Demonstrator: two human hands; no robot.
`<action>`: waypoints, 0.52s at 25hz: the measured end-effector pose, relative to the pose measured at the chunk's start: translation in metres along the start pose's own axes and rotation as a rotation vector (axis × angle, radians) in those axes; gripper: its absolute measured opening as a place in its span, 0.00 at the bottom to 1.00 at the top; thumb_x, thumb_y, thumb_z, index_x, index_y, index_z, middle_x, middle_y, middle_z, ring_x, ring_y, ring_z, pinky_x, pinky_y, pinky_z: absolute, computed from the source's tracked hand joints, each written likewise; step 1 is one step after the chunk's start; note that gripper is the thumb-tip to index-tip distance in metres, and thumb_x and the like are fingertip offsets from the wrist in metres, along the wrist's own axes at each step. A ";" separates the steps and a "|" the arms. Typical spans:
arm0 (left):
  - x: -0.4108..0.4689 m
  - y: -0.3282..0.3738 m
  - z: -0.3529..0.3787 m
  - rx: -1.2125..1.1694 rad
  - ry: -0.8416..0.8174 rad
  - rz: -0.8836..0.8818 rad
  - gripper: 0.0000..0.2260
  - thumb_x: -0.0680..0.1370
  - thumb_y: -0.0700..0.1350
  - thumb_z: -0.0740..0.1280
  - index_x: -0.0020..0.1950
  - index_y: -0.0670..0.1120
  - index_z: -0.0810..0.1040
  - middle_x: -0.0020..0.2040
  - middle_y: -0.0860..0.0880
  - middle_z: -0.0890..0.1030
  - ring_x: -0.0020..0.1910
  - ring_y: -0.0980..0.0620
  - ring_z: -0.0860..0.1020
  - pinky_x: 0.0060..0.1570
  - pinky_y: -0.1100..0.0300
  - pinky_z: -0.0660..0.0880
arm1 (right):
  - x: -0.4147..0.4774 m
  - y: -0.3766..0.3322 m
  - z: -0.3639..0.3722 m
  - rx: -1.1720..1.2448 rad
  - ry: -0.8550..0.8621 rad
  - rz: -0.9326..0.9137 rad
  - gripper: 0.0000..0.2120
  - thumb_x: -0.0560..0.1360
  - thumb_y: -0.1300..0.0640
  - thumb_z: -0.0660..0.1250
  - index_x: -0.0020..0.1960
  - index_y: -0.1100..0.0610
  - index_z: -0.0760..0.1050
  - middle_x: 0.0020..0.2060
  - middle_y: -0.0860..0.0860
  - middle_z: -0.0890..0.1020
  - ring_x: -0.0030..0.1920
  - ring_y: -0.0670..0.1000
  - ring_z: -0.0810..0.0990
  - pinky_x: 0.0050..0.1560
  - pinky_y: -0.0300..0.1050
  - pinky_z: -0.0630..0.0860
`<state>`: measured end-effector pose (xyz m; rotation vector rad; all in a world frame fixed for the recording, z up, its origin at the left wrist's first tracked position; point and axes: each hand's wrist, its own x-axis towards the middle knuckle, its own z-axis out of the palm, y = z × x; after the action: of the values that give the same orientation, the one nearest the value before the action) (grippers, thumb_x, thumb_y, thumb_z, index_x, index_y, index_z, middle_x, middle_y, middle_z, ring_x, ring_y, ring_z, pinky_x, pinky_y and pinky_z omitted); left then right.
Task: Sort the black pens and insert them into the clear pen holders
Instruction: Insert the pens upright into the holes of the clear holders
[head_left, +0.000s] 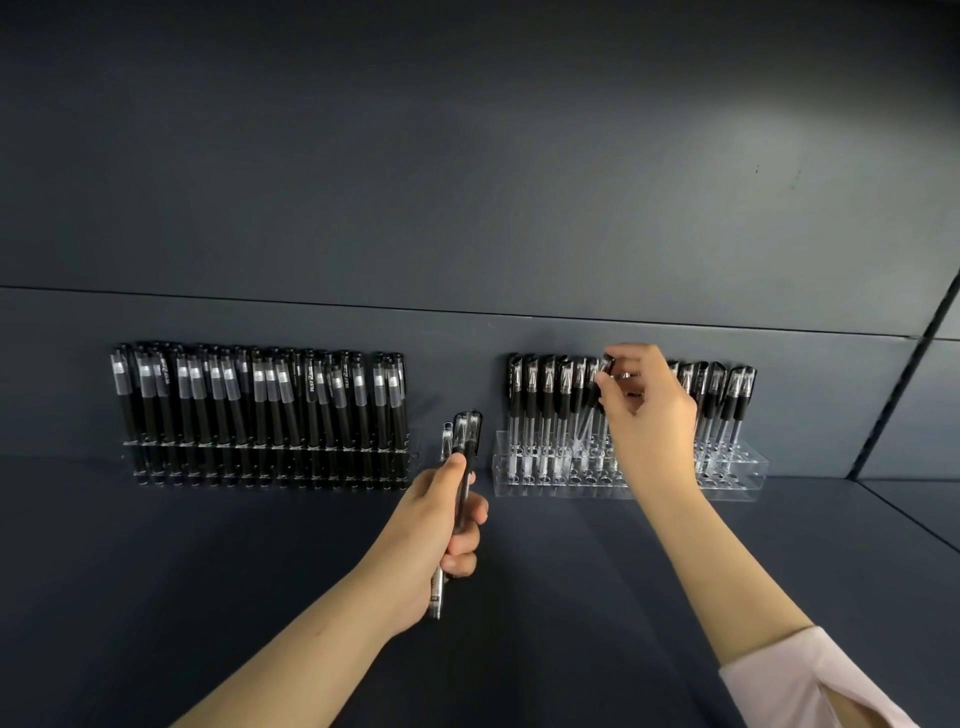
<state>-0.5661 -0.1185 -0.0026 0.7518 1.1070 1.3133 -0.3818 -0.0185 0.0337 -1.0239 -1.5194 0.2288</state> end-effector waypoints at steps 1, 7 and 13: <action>0.000 0.001 0.000 -0.027 0.002 -0.015 0.13 0.83 0.51 0.56 0.54 0.41 0.70 0.29 0.47 0.74 0.19 0.56 0.61 0.19 0.69 0.56 | 0.000 0.002 0.002 -0.041 -0.024 -0.013 0.11 0.78 0.61 0.66 0.59 0.53 0.76 0.48 0.48 0.79 0.44 0.40 0.77 0.43 0.26 0.73; 0.000 0.002 0.001 -0.054 -0.016 0.027 0.10 0.83 0.43 0.56 0.56 0.39 0.72 0.31 0.48 0.75 0.19 0.56 0.63 0.18 0.68 0.57 | 0.001 0.013 0.006 -0.181 -0.120 -0.081 0.16 0.79 0.61 0.64 0.66 0.56 0.75 0.53 0.50 0.77 0.44 0.43 0.76 0.51 0.39 0.78; -0.003 -0.001 0.001 0.108 -0.010 0.153 0.08 0.81 0.46 0.63 0.54 0.42 0.78 0.38 0.48 0.80 0.25 0.54 0.71 0.22 0.63 0.62 | -0.004 -0.003 0.004 -0.107 -0.104 -0.112 0.15 0.79 0.59 0.63 0.65 0.55 0.76 0.49 0.48 0.78 0.44 0.45 0.77 0.46 0.36 0.76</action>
<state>-0.5648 -0.1218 -0.0031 0.9374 1.1371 1.3840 -0.3875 -0.0211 0.0317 -1.0202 -1.6924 0.1250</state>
